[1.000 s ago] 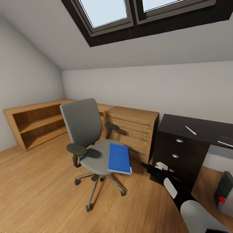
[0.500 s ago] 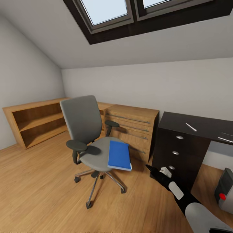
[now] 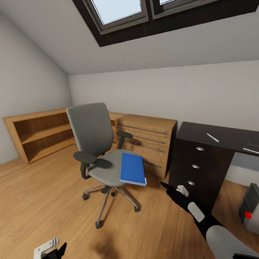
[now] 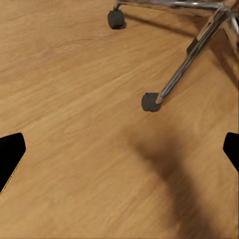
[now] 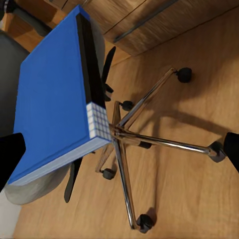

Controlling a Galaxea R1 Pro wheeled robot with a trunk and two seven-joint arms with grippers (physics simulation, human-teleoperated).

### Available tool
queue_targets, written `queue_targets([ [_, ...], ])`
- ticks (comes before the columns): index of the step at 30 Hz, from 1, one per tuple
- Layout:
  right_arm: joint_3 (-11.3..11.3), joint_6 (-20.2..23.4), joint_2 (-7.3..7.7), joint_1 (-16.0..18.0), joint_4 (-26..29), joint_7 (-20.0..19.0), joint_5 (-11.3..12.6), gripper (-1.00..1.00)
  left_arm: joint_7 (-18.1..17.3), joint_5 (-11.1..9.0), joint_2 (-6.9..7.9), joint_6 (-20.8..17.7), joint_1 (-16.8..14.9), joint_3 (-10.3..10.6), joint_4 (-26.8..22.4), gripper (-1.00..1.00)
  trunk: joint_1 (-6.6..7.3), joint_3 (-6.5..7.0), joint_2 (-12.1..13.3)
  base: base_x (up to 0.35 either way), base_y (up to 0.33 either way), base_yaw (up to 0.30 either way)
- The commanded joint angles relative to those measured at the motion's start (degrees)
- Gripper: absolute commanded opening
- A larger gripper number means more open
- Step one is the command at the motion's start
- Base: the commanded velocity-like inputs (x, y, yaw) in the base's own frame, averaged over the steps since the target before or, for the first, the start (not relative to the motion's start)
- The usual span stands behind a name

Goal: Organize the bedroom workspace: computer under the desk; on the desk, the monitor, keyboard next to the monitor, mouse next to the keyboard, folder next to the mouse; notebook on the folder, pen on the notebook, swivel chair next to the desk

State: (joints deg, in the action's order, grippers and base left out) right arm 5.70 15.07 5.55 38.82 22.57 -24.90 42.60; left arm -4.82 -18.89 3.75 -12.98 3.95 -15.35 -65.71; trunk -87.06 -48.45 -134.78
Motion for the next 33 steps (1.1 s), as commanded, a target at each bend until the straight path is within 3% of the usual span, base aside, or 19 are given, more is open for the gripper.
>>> queue_targets([
  [1,0.3,0.6,-0.02,0.0,0.0,-0.5,0.4,1.0,-0.2,-0.5,0.05,-1.3,0.0,-0.1,-1.5,1.0,-0.22,-0.24,-0.4,0.0,0.0,0.0],
  [8,0.1,0.2,-0.02,0.0,-1.2,-9.1,0.0,1.0,-0.3,-0.7,0.18,-7.0,0.0,-0.1,-11.6,1.0,-1.76,-1.49,-3.2,0.0,0.0,0.0],
  [12,0.1,0.1,-0.02,0.0,-2.2,-11.4,-0.2,1.0,-0.4,-0.8,0.15,-8.1,0.0,-0.2,-14.0,1.0,-2.64,-2.21,-4.8,0.0,0.0,0.0],
  [18,0.0,0.1,0.02,0.0,-2.6,-12.5,-0.2,1.0,-0.5,-1.0,0.12,-8.5,0.0,-0.3,-13.9,1.0,-3.95,-3.29,-7.3,0.0,0.0,0.0],
  [21,-0.1,0.3,0.74,0.0,-2.6,-13.2,-0.2,1.0,-0.5,-1.0,0.12,-8.4,0.0,-0.4,-12.6,1.0,-4.61,-3.83,-8.5,0.0,0.0,0.0],
  [27,-0.1,0.5,1.91,0.0,-2.7,-16.1,0.0,1.0,-0.5,-1.0,0.11,-8.4,0.0,-1.5,-10.7,1.0,-4.77,-5.16,-8.5,0.0,0.0,0.0],
  [33,0.0,1.3,2.18,0.0,-2.6,-17.6,0.1,1.0,-0.5,-1.0,0.11,-8.4,0.0,-2.3,-10.0,1.0,-4.92,-6.48,-8.6,0.0,0.0,0.0],
])
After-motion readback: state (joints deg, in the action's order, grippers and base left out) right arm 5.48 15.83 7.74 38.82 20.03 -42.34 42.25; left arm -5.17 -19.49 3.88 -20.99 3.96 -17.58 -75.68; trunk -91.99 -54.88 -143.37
